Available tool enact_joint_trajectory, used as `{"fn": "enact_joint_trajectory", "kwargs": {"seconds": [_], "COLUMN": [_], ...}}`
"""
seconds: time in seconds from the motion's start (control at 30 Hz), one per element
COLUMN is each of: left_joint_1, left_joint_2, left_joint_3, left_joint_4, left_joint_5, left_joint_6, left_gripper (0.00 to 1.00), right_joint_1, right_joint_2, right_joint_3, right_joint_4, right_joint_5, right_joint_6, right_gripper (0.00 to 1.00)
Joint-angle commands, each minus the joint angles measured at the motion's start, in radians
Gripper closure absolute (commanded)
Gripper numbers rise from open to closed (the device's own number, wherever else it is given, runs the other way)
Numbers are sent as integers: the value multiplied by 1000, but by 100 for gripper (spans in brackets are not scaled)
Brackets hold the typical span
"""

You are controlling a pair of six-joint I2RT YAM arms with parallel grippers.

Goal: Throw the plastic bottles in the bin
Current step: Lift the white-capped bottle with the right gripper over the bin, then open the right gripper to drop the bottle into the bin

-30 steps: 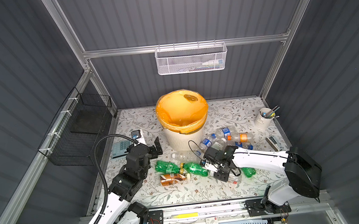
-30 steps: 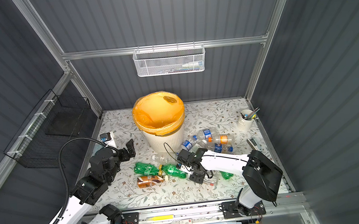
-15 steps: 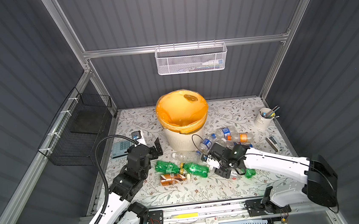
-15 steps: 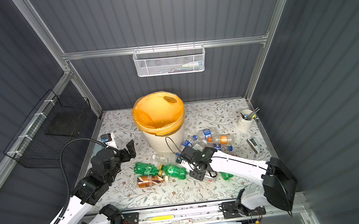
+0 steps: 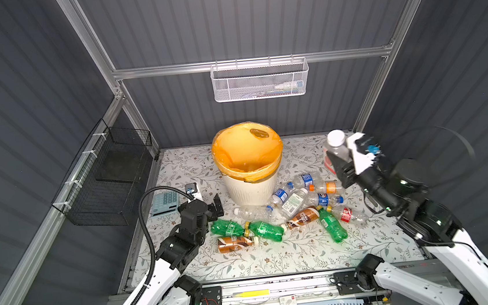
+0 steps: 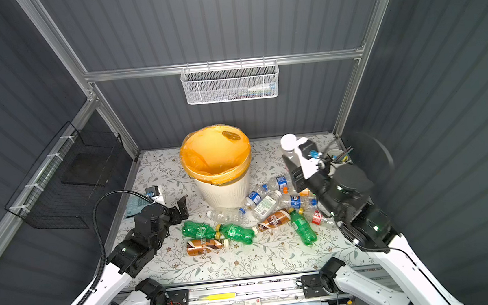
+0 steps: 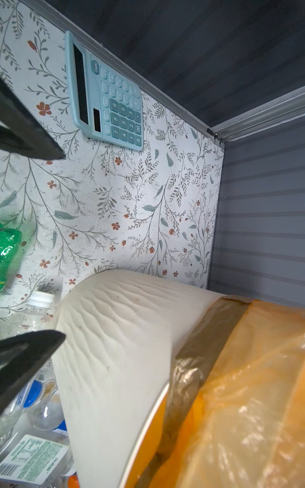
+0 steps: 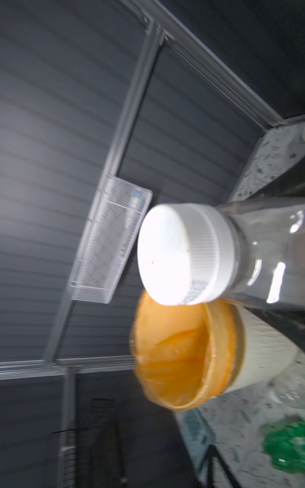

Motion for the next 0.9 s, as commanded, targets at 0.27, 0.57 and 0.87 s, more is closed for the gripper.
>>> {"fn": "enact_joint_trajectory", "kwargs": {"seconds": [0.27, 0.57, 0.87], "left_joint_1": [6, 4, -17], "left_joint_2": [20, -5, 18], "left_joint_3": [-46, -24, 17], "left_joint_4": [67, -12, -10], "left_joint_5": [32, 34, 161], "left_joint_6": [-28, 15, 164], "left_gripper": [0, 0, 0], "right_joint_1": [-49, -12, -59], "right_joint_2": [496, 766, 375], "right_joint_3": [245, 492, 139], "right_joint_4": [393, 50, 249], "right_joint_5": [-382, -328, -123], "right_joint_6": [322, 246, 226], "right_gripper": [56, 1, 1]}}
